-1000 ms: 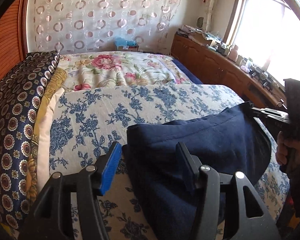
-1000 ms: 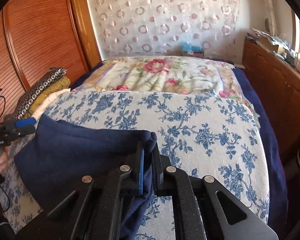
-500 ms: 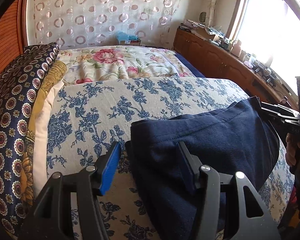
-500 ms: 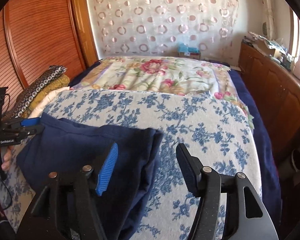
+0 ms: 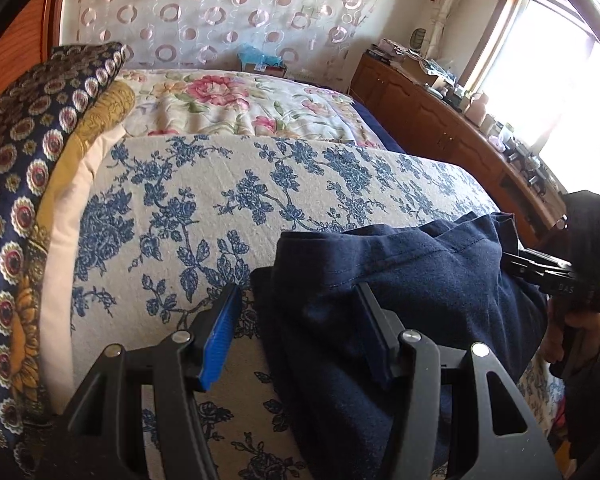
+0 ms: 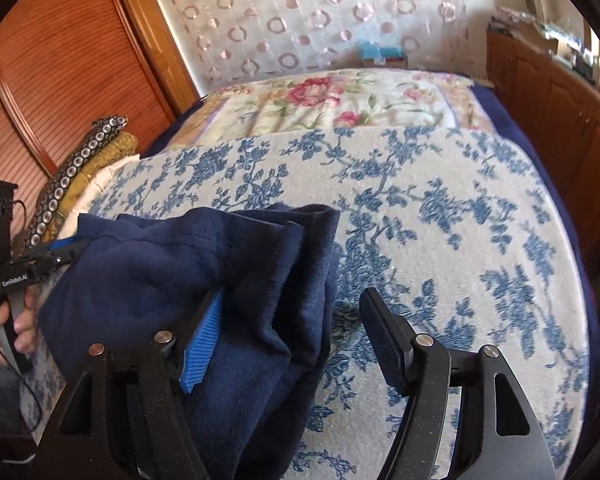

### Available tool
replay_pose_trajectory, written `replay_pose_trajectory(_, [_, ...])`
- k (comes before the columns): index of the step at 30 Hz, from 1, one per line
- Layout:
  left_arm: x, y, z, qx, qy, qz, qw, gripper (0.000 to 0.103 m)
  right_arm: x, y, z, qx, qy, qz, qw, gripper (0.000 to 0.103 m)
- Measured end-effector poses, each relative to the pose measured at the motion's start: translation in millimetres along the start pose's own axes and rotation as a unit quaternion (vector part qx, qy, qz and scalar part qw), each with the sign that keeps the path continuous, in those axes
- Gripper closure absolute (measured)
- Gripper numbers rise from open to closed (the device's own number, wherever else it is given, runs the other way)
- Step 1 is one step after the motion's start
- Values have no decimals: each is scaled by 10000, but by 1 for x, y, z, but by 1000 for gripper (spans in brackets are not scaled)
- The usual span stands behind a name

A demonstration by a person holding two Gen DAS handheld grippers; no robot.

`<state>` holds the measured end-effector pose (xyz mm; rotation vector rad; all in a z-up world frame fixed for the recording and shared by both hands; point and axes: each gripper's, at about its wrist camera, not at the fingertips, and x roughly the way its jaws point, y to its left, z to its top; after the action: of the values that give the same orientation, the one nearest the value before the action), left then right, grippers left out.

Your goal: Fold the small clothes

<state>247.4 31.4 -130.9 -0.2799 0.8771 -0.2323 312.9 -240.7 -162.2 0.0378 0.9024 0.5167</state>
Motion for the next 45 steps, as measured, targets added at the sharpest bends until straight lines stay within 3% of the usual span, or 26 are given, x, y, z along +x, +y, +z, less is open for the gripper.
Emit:
replay_pose_trajectory(3, [-1, 4, -1, -215, 57, -327, 9992, 52, 1, 0, 2, 15, 39, 66, 10000, 32])
replay_pose_trajectory(6, [-2, 0, -4, -123, 34, -319, 9994, 58, 2, 3, 3, 15, 45, 138, 9999, 38])
replay_pose_trajectory(7, [-2, 0, -4, -108, 33, -332, 9994, 60, 3, 5, 4, -14, 61, 197, 9998, 46])
replay_pose_trajectory(8, [-2, -1, -4, -107, 38, -349, 9993, 70, 5, 6, 4, -32, 71, 276, 9996, 60])
replay_pose_trajectory(9, [-4, -1, -4, -87, 42, -371, 9993, 82, 6, 8, 4, -32, 123, 504, 9986, 66])
replay_pose_trajectory(10, [-6, -3, -3, -54, 38, -369, 9993, 87, 8, 9, 5, -25, 137, 570, 9983, 70])
replay_pose_trajectory(11, [-10, -5, -3, -31, -20, -412, 9991, 90, 7, 11, 5, -48, 105, 592, 9982, 83])
replay_pose_trajectory(13, [-24, -9, -2, 41, -174, -591, 9981, 91, -1, 19, 5, -188, -142, 541, 9983, 88])
replay_pose_trajectory(15, [-39, -13, -1, 125, -326, -698, 9970, 92, -10, 29, 5, -367, -329, 436, 9978, 90])
replay_pose_trajectory(21, [-94, -27, 1, 342, -904, -805, 9921, 96, -48, 58, 17, -614, -982, 668, 9910, 91])
replay_pose_trajectory(26, [-140, -20, 10, 441, -1473, -520, 9867, 98, -65, 99, 41, -1188, -1287, 853, 9808, 92])
replay_pose_trajectory(37, [-230, 59, 17, -53, -2555, 213, 9666, 98, -72, 227, 133, -2555, -1850, 1424, 9382, 92])
replay_pose_trajectory(41, [-229, 97, 10, -462, -2608, 610, 9624, 98, -50, 278, 171, -3032, -1723, 1614, 9232, 92])
replay_pose_trajectory(45, [-207, 147, -5, -1110, -2407, 1059, 9584, 98, 0, 342, 203, -3475, -1439, 1640, 9119, 92])
